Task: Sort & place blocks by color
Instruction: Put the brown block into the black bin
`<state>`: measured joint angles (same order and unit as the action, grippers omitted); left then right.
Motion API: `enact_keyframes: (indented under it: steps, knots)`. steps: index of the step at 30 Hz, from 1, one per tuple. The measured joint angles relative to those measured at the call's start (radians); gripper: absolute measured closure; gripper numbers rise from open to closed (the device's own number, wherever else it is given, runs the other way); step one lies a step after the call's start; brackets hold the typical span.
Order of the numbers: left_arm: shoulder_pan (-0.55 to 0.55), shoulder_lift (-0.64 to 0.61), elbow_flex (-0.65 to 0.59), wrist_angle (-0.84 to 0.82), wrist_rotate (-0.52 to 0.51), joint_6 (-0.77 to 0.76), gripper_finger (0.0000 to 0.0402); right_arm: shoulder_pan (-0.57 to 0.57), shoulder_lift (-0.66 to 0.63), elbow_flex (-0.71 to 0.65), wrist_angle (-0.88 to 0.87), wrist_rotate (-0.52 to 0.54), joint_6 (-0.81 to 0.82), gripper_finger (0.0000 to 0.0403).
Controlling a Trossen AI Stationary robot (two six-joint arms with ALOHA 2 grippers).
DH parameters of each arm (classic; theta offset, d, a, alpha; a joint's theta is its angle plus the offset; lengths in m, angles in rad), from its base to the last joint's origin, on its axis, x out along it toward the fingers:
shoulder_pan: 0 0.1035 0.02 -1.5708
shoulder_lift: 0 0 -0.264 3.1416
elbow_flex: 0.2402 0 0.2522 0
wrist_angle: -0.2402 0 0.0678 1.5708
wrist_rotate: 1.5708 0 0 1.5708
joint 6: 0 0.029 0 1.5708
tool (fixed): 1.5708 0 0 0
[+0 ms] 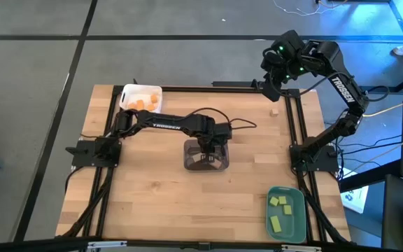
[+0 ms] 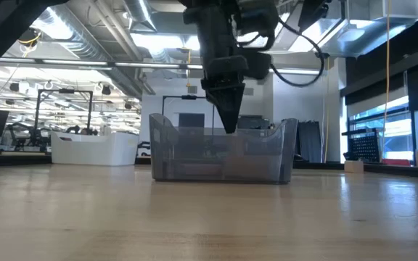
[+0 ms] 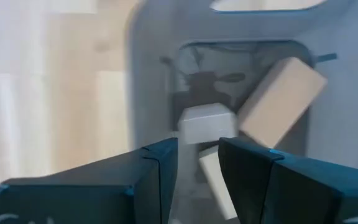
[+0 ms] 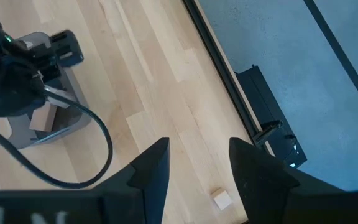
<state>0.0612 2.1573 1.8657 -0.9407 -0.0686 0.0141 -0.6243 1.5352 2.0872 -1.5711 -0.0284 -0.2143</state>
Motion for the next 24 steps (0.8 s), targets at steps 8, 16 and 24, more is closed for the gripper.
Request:
enact_keyframes:
  steps: [8, 16, 24]
  knots:
    - [0.001, -0.106, 0.003, -0.093, -0.033, 0.067, 0.0294, 0.000, 0.000, 0.000, 0.000, 0.000, -0.060, 0.0237]
    - [0.035, -0.187, 0.004, -0.158, -0.056, 0.003, 0.0294, -0.030, -0.003, -0.142, 0.001, 0.009, 0.005, 0.0237]
    - [0.110, -0.272, 0.003, -0.199, -0.093, -0.004, 0.0294, -0.144, -0.001, -0.464, 0.042, 0.103, 0.265, 0.0237]
